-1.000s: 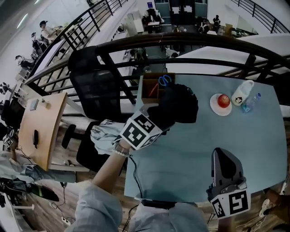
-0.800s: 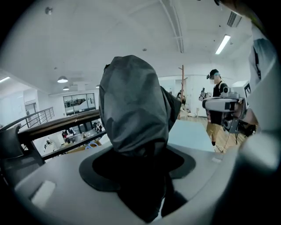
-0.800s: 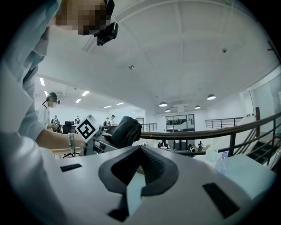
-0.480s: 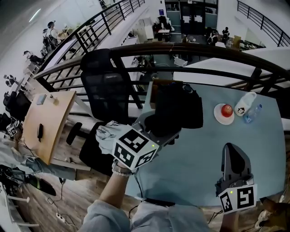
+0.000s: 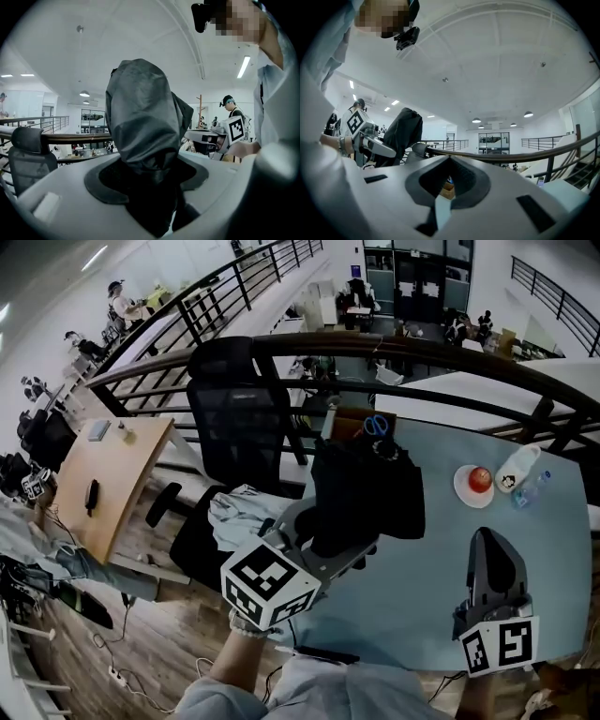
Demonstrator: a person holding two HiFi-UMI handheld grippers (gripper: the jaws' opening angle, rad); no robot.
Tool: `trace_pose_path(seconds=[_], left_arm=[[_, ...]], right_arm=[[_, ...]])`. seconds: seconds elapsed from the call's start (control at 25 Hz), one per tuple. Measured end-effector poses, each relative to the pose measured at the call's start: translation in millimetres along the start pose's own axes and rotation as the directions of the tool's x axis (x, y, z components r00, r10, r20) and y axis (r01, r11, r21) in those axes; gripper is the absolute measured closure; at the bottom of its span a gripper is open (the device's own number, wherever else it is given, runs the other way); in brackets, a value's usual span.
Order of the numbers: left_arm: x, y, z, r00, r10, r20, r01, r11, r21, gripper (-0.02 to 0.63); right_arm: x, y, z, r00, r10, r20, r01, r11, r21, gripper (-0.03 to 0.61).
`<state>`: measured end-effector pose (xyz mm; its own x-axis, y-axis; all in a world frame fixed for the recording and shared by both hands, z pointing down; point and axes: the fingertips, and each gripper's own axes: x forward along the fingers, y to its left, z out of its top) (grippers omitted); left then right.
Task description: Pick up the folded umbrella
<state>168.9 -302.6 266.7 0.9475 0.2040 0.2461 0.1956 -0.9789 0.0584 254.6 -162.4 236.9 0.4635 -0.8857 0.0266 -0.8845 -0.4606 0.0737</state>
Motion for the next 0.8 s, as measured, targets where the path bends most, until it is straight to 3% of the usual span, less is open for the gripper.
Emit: trace_pose_path(seconds=[0.4,0.8], left_arm=[[-40,9,-5,0.994,0.087,0.068,-0.082,0.994,-0.071,0.334],[-47,9,-8,0.992,0.095,0.081,-0.087,0.992,-0.092,0.334]], right_arm=[[19,23,8,0.998,0.061,0.024,-0.061,0.998,-0.002,0.580],[24,31,11,0.996,0.084,0.025,-0.084,0.996,-0.010,0.580]])
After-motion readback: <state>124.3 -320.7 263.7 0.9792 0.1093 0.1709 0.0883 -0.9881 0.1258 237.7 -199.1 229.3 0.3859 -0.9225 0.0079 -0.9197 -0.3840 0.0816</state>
